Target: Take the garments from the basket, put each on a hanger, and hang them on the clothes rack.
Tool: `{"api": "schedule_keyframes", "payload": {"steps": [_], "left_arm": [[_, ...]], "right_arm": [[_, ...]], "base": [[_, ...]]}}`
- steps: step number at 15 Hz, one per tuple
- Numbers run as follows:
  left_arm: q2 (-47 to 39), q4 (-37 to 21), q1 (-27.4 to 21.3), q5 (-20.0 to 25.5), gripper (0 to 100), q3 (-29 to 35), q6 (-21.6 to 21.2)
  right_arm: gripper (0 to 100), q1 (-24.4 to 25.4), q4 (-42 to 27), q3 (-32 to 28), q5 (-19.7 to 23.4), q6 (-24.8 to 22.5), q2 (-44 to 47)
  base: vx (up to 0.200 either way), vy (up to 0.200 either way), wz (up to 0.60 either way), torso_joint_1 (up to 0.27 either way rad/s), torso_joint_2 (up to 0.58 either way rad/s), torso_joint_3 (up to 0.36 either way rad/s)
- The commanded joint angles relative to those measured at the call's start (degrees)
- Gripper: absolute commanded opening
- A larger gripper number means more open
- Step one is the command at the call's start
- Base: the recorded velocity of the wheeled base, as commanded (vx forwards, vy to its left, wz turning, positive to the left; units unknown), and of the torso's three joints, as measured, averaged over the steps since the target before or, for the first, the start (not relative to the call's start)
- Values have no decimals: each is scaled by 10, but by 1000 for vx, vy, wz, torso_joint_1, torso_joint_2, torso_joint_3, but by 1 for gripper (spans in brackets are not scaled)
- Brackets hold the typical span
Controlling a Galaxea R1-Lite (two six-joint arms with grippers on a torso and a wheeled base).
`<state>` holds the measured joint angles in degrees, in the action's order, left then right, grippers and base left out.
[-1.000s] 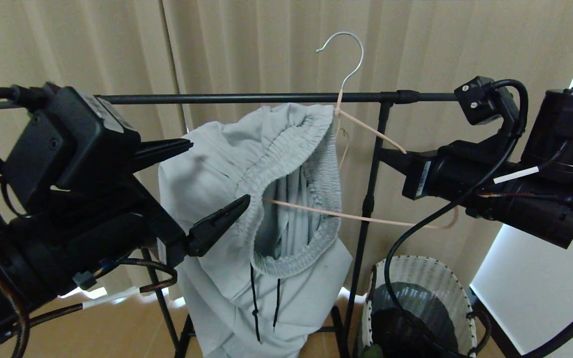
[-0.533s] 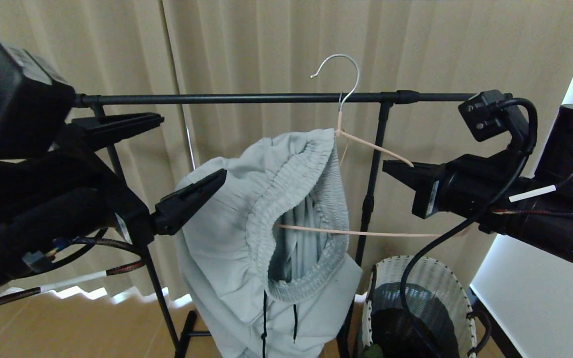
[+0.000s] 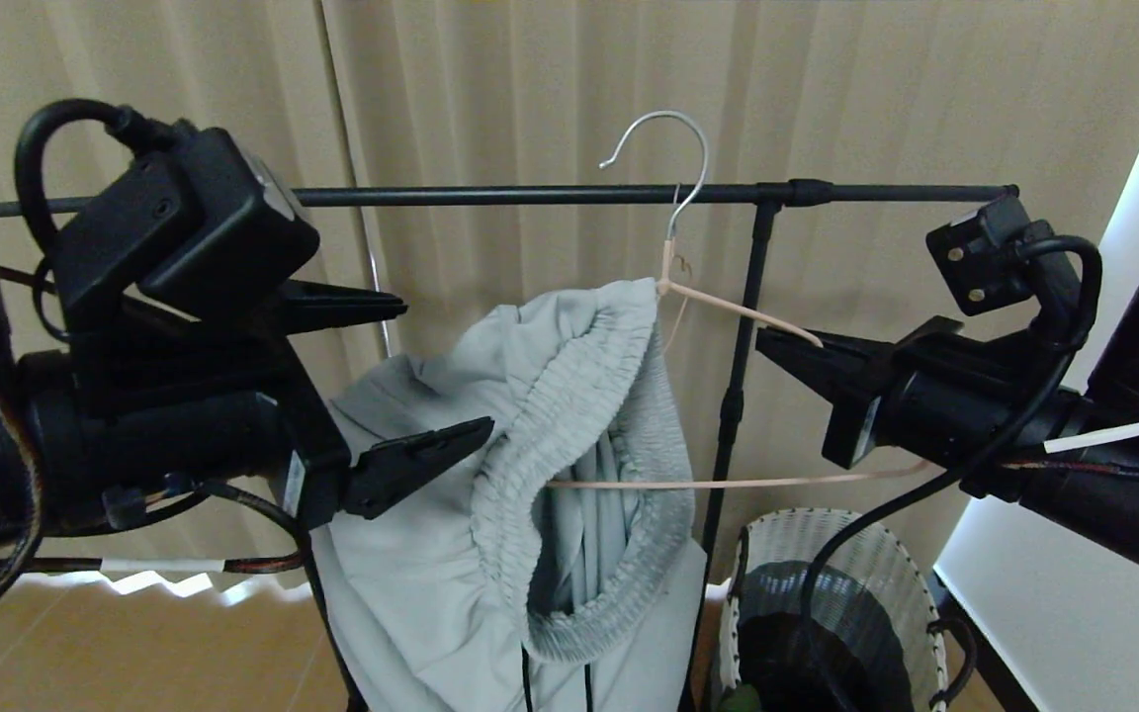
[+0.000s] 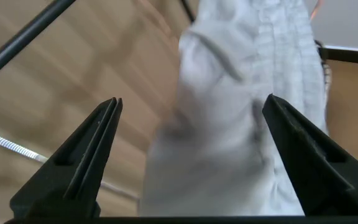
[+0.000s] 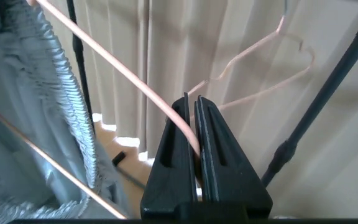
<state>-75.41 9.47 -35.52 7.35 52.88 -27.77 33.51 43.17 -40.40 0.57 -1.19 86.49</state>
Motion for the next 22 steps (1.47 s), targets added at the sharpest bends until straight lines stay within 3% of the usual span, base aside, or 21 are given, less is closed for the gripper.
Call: {"api": "schedule_keyframes", "payload": {"steps": [1, 9, 10, 18, 20, 21, 22], "left_arm": [[-44, -11, -1, 7, 100, 42, -7], [-107, 17, -2, 38, 100, 66, -13], [-109, 20, -1, 44, 0, 62, -13], [-98, 34, 1, 50, 0, 32, -8], [-98, 102, 0, 49, 0, -9, 4], [-99, 138, 0, 49, 0, -23, 6], [-100, 155, 2, 45, 0, -28, 7]], "right_arm": [[0, 7, 2, 4, 0, -1, 2], [0, 43, 5, 9, 7, -3, -4], [0, 43, 12, 10, 7, -3, -4], [0, 42, 37, 20, 13, -2, -1], [0, 41, 38, 21, 14, 1, -4], [100, 41, 37, 22, 14, 1, -4], [100, 40, 37, 22, 14, 1, -3]], "base": [[0, 0, 0, 0, 0, 0], [0, 0, 0, 0, 0, 0], [0, 0, 0, 0, 0, 0], [0, 0, 0, 0, 0, 0], [0, 0, 0, 0, 0, 0], [0, 0, 0, 0, 0, 0], [0, 0, 0, 0, 0, 0]]}}
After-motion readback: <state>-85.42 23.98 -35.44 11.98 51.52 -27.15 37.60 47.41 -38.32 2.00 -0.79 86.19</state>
